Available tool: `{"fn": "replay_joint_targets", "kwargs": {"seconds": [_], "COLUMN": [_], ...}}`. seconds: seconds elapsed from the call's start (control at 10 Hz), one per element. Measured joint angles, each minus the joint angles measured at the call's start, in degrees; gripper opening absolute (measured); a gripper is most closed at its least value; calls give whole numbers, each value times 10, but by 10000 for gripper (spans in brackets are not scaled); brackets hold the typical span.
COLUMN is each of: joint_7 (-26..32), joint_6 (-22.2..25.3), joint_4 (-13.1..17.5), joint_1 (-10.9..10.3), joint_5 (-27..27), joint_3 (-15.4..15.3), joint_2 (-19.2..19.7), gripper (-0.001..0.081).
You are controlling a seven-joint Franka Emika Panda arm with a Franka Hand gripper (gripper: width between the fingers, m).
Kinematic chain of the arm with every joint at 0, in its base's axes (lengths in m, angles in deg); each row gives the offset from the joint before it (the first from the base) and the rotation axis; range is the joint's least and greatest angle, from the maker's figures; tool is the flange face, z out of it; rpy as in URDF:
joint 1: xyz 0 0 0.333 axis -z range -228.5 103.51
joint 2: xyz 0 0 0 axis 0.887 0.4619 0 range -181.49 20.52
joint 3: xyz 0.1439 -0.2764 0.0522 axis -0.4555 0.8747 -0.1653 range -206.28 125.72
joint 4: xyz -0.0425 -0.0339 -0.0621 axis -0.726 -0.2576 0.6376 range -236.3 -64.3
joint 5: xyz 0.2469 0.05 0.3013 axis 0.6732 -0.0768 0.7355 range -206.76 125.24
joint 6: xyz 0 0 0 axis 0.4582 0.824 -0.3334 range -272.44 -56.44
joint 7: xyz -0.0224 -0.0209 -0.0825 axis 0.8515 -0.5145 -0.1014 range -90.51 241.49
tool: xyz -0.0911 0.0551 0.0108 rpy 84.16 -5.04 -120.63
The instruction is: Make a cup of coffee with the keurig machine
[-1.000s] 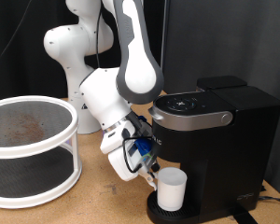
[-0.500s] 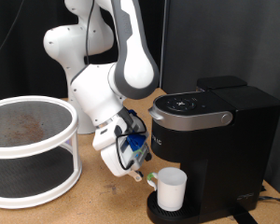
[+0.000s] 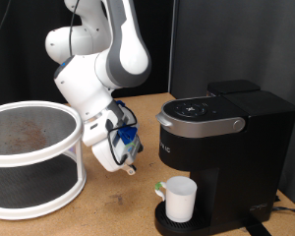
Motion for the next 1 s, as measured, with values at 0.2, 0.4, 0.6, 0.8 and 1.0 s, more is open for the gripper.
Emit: {"fn": "replay_joint_targets", "kwargs": {"seconds": [0.2,0.4,0.6,0.8,1.0], "joint_7": [-4,-7,-43,-69,-85], "joint_6": [7,38,56,66,70], "joint_4": [-19,-17,-19,-20,-30], "joint_1": [6,6,7,9,11], "joint_5": [-18,-20,-50,-74,-90], "joint_3": [4,4,3,2,2], "joint_2": [-28,-51,-95,-139,-161], "gripper": [797,797,797,797,797]}}
